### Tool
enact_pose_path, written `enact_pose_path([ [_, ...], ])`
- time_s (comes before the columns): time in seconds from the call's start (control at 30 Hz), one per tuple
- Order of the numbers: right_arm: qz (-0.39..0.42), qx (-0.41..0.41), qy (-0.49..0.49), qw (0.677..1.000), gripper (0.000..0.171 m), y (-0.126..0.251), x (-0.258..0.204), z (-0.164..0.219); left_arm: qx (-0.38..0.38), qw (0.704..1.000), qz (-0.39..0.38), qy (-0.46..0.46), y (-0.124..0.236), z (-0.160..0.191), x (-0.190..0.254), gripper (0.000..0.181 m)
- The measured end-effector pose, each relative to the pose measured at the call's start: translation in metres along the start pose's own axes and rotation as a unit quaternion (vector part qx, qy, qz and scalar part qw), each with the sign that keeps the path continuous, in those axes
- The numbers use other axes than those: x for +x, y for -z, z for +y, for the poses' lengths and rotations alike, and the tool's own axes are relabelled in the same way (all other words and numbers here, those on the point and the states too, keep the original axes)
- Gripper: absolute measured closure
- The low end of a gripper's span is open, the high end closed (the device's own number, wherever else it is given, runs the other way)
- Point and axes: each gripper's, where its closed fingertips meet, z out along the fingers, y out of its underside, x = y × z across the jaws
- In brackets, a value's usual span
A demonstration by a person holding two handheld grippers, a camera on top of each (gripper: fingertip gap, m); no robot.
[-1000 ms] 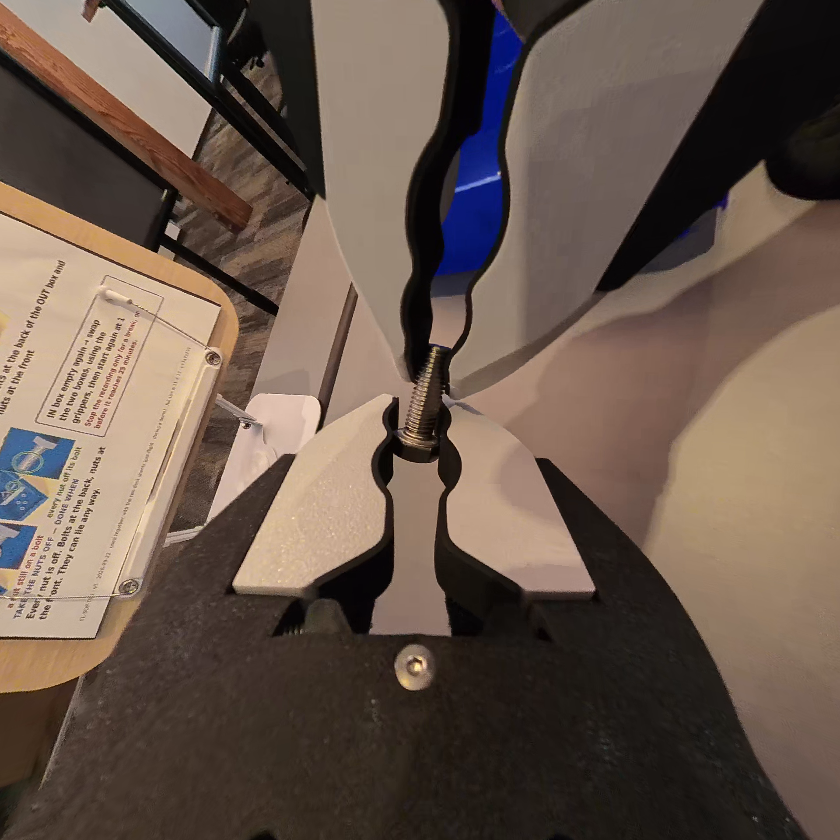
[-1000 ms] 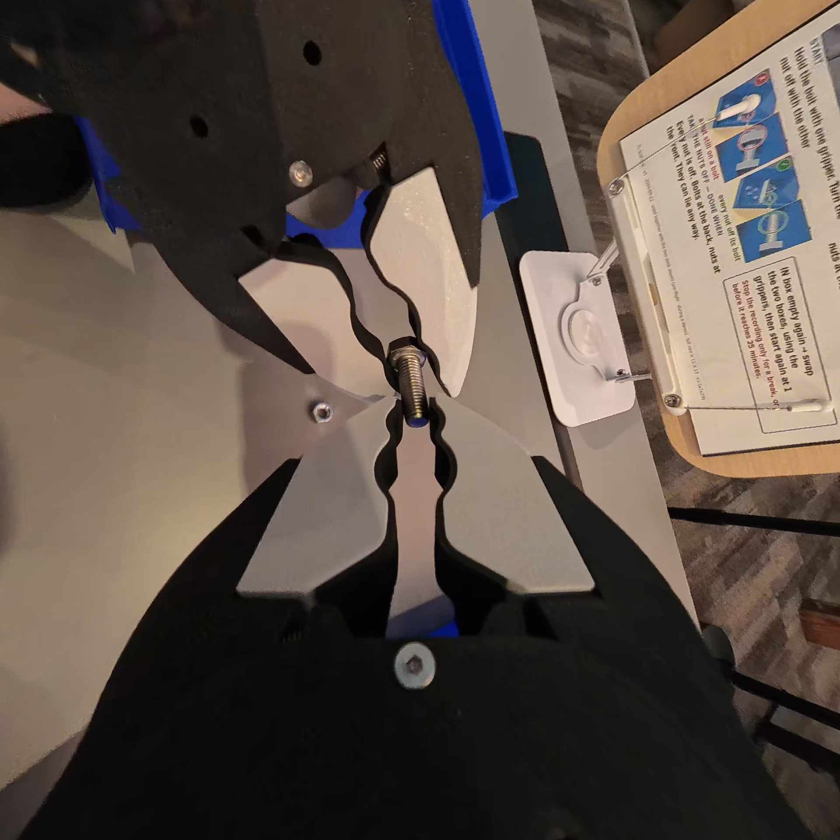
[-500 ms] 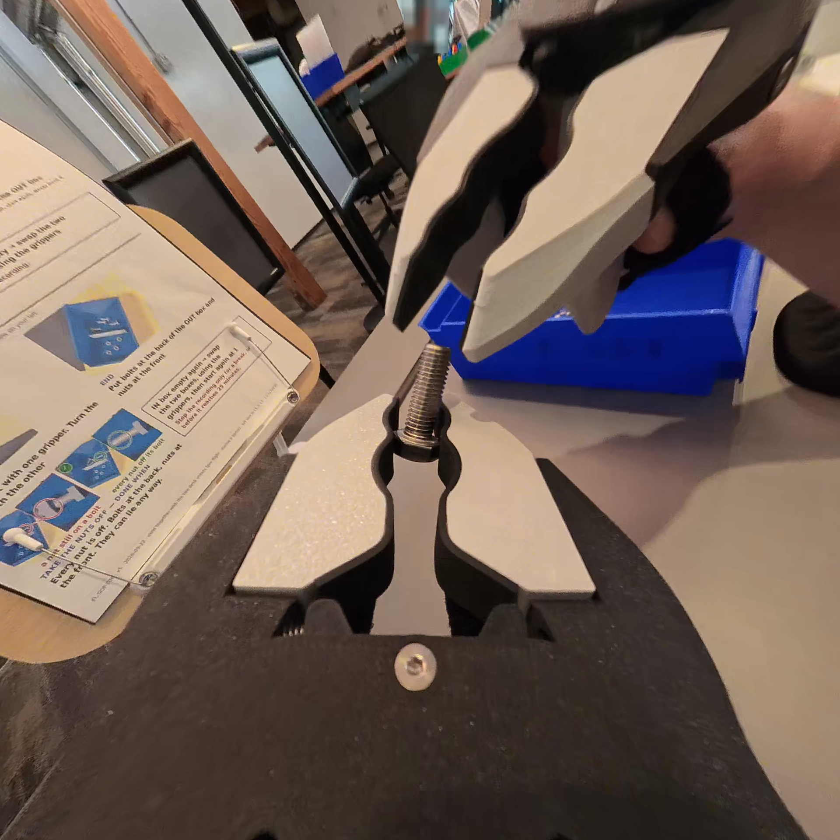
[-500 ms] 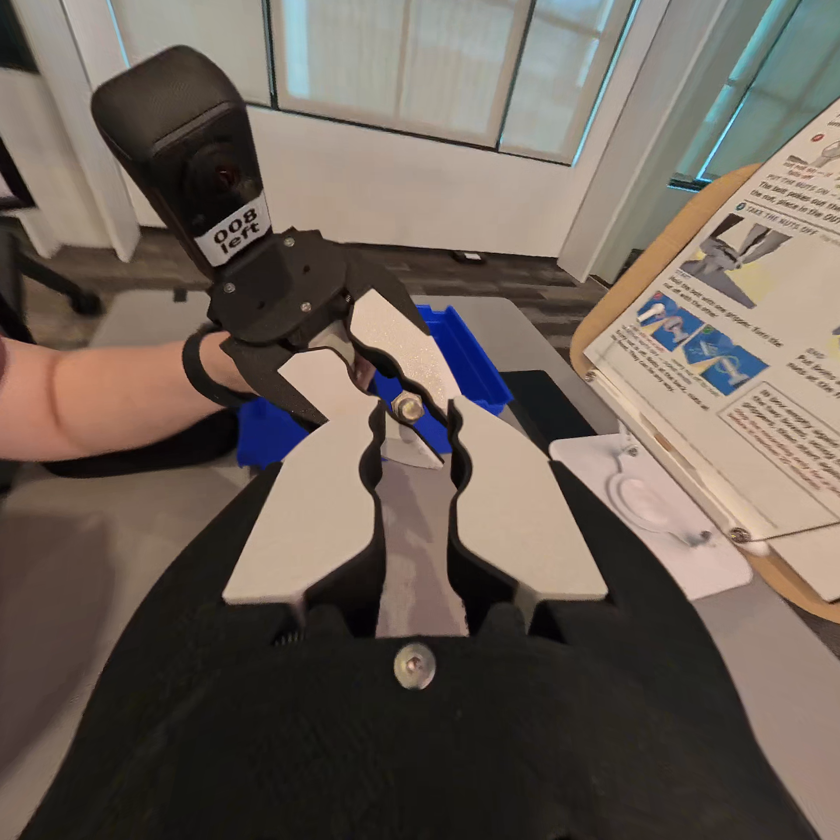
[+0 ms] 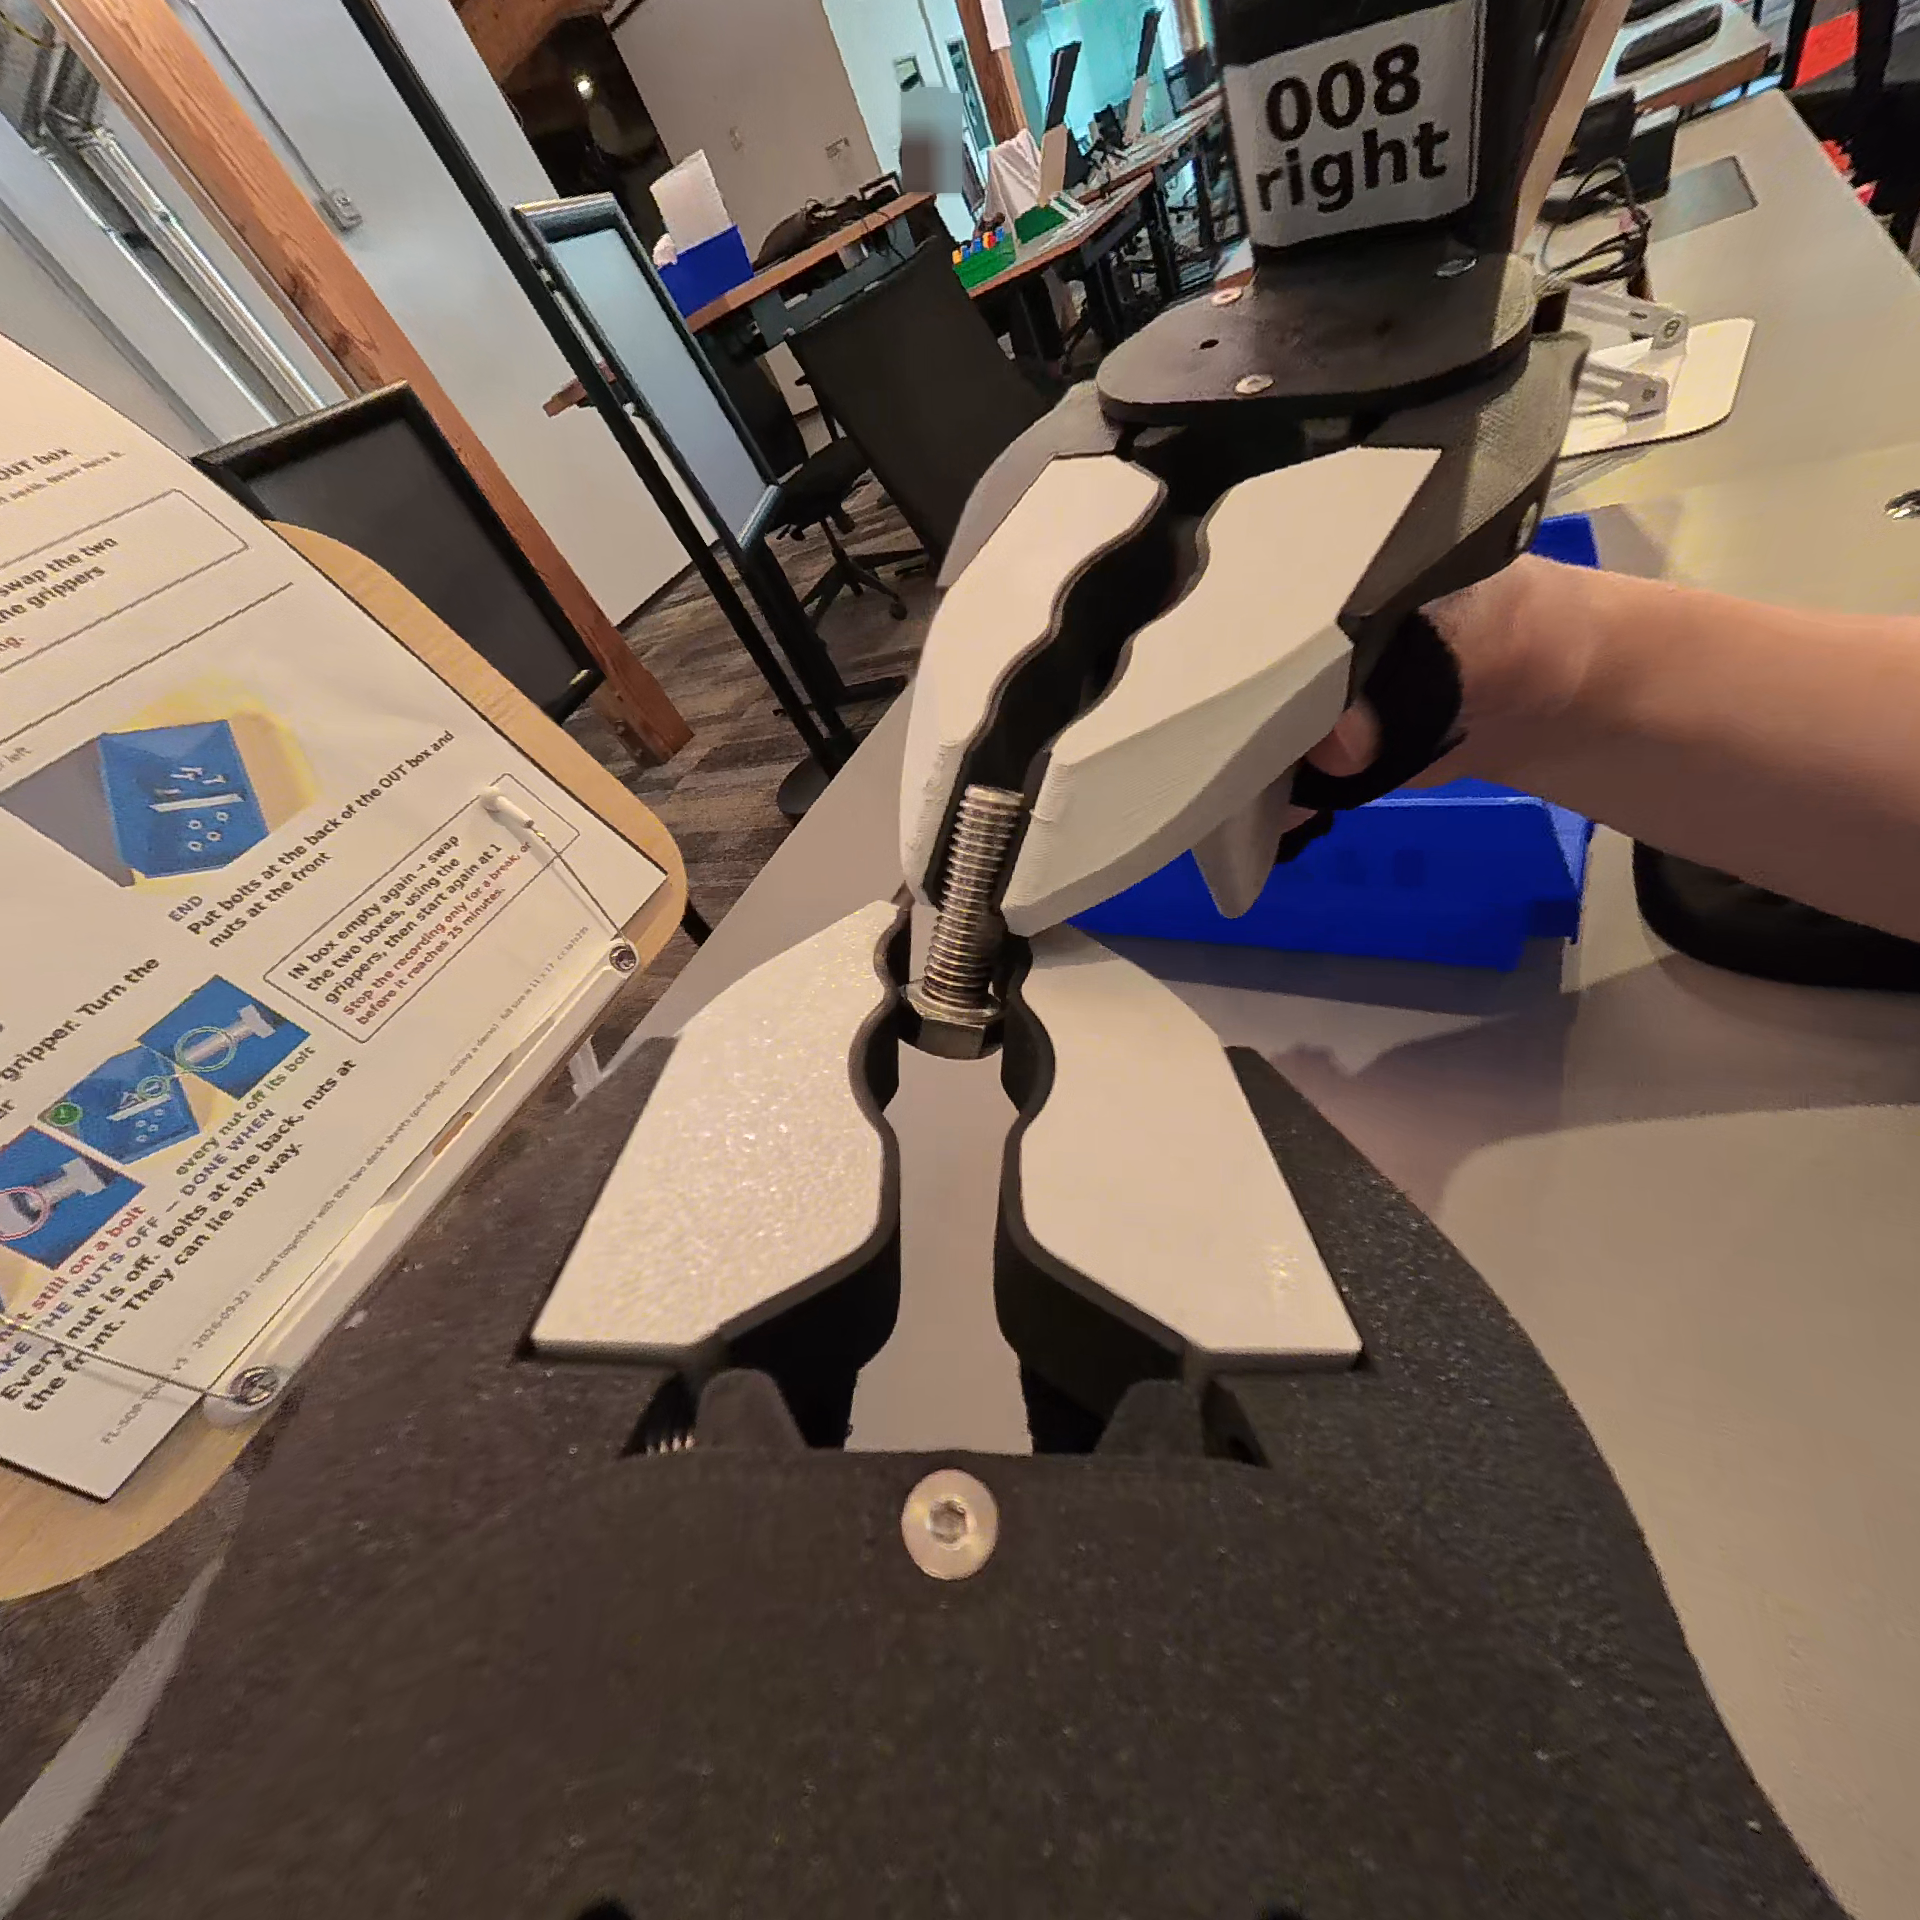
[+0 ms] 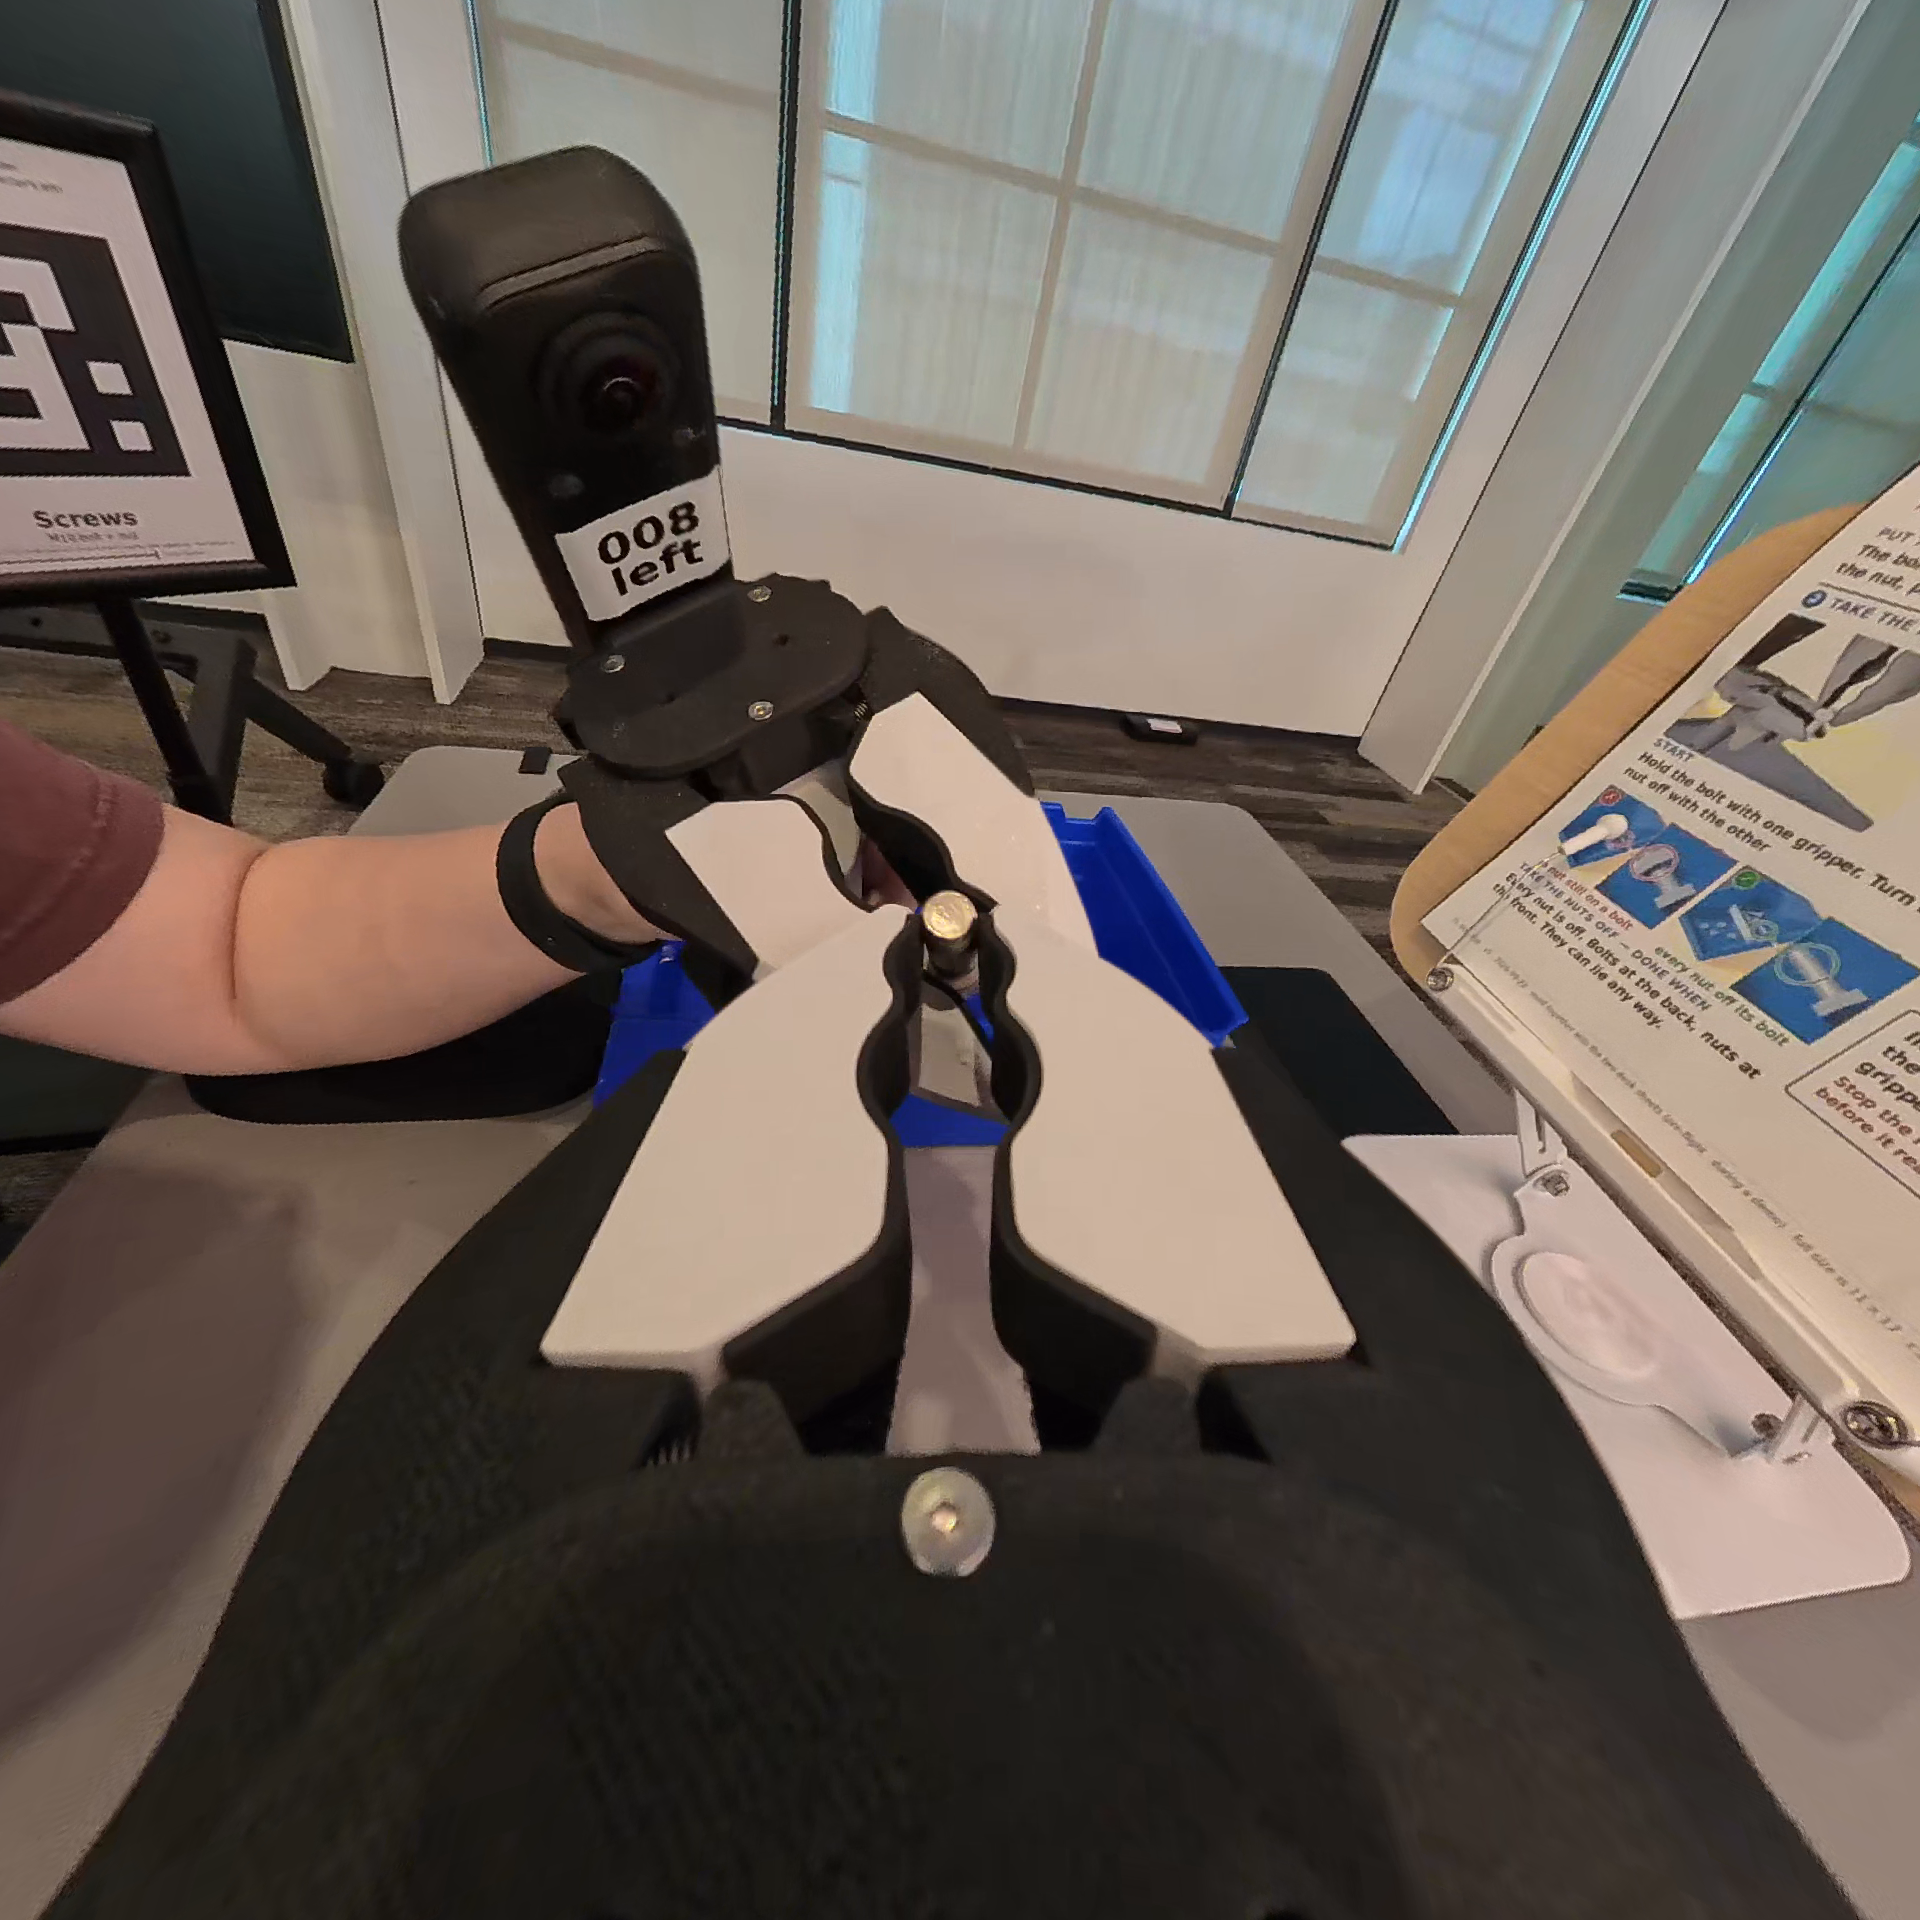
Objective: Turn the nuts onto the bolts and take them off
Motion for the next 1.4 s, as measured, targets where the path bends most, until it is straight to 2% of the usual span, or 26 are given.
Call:
enact_pose_path([
  [0.13,0.014,-0.034,-0.004,0.999,0.161,0.003,0.003,0.003,-0.007,1.0,0.0,-0.011,-0.001,0.005,0.0,0.159],
  [0.33,0.036,-0.089,-0.01,0.995,0.161,0.006,0.001,0.006,-0.035,0.999,-0.003,-0.037,-0.006,0.015,0.003,0.159],
  [0.57,0.062,-0.112,-0.053,0.99,0.161,0.005,0.005,0.008,-0.046,0.998,-0.015,-0.047,-0.012,0.019,0.005,0.159],
  [0.83,0.074,-0.114,-0.095,0.986,0.161,0.003,0.009,0.012,-0.038,0.998,-0.035,-0.046,-0.011,0.016,0.0,0.167],
  [1.4,0.076,-0.114,-0.085,0.987,0.161,0.003,0.008,0.009,-0.032,0.998,-0.03,-0.036,-0.012,0.015,0.0,0.168],
])
